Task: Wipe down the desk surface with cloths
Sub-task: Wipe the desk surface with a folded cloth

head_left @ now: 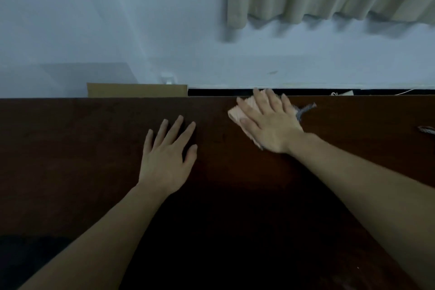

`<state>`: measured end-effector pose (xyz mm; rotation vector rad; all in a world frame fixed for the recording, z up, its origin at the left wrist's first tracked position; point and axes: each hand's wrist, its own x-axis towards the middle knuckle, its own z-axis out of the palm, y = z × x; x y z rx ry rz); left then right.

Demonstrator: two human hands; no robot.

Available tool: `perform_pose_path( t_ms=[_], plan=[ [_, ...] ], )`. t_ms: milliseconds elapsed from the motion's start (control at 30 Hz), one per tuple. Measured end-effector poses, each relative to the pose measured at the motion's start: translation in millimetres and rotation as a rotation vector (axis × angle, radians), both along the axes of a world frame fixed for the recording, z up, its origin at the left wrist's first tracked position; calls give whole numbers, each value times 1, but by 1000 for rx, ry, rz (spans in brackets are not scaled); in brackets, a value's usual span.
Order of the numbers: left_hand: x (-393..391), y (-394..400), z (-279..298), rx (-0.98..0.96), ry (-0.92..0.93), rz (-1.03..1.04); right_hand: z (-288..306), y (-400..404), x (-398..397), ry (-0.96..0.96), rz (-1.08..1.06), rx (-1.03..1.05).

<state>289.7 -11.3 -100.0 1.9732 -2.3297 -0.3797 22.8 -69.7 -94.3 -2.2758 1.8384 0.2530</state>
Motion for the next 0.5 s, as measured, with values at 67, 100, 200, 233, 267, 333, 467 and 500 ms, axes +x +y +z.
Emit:
perform_pose_path(
  t_ms=[67,100,200,233,267,333,467,500],
  plan=[
    [0,2,-4,-29,4,10,-1,-21,10,-13,-29,14],
    [0,2,-5,-39,2,14,-1,-23,15,-18,-29,16],
    [-1,2,-5,-23,-5,16,-2,12,26,-21,41,22],
    [-1,3,-5,-19,-4,19,-2,34,28,-38,91,25],
    [-2,3,-4,-17,1,24,-1,57,29,-63,145,28],
    [-3,3,-3,-10,2,28,1,98,28,-100,247,46],
    [-2,2,-2,-20,-7,29,4,98,20,-53,286,81],
    [-3,2,-2,-13,-10,30,4,81,21,-44,260,76]
  ],
)
